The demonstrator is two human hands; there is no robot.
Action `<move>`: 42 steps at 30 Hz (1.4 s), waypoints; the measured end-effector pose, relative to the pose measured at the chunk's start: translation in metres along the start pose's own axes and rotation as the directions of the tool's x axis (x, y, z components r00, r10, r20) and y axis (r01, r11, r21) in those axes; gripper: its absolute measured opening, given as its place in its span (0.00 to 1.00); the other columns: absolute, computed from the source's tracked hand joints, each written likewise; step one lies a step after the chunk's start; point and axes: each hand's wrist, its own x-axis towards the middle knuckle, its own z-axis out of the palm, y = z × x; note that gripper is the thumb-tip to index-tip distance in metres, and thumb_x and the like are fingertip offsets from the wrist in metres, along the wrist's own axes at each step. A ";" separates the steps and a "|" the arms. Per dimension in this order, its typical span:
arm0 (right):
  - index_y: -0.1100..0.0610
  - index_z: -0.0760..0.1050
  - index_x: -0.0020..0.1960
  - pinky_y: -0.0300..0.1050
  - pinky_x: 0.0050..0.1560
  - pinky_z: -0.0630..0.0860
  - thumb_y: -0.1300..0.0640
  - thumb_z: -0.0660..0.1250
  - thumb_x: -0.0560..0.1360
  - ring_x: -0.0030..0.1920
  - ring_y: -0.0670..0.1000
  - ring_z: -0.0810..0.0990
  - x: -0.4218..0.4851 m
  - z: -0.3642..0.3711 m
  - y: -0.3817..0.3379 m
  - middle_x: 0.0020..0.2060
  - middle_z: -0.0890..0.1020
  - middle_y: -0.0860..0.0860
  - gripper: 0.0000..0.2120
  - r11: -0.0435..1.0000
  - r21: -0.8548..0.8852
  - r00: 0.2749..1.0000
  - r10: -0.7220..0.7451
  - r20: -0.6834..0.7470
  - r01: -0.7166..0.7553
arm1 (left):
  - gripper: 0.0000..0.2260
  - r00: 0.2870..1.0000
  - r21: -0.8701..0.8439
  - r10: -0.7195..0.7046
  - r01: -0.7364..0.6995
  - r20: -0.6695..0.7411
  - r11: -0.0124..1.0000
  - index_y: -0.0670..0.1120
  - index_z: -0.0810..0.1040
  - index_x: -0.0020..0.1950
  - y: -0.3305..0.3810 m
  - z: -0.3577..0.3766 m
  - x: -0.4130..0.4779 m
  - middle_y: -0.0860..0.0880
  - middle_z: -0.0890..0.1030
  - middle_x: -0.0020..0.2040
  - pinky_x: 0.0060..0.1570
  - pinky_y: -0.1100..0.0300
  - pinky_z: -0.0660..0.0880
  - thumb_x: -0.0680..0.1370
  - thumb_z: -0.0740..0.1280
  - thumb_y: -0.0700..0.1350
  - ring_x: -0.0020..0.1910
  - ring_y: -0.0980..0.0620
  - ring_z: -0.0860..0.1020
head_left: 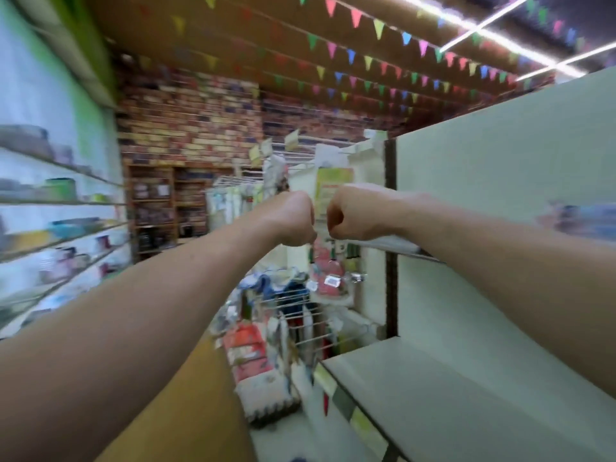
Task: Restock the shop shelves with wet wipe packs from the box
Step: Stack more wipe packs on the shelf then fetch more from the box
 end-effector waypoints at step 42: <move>0.61 0.75 0.33 0.45 0.36 0.70 0.63 0.63 0.74 0.32 0.54 0.70 -0.492 0.042 -0.580 0.30 0.74 0.57 0.11 0.164 0.642 0.083 -0.985 0.154 0.749 | 0.09 -0.004 0.192 -0.967 0.980 0.255 0.046 0.46 0.74 0.59 -0.030 -0.082 -0.832 0.42 0.79 0.54 0.47 0.53 0.78 0.80 0.62 0.40 0.51 0.40 0.79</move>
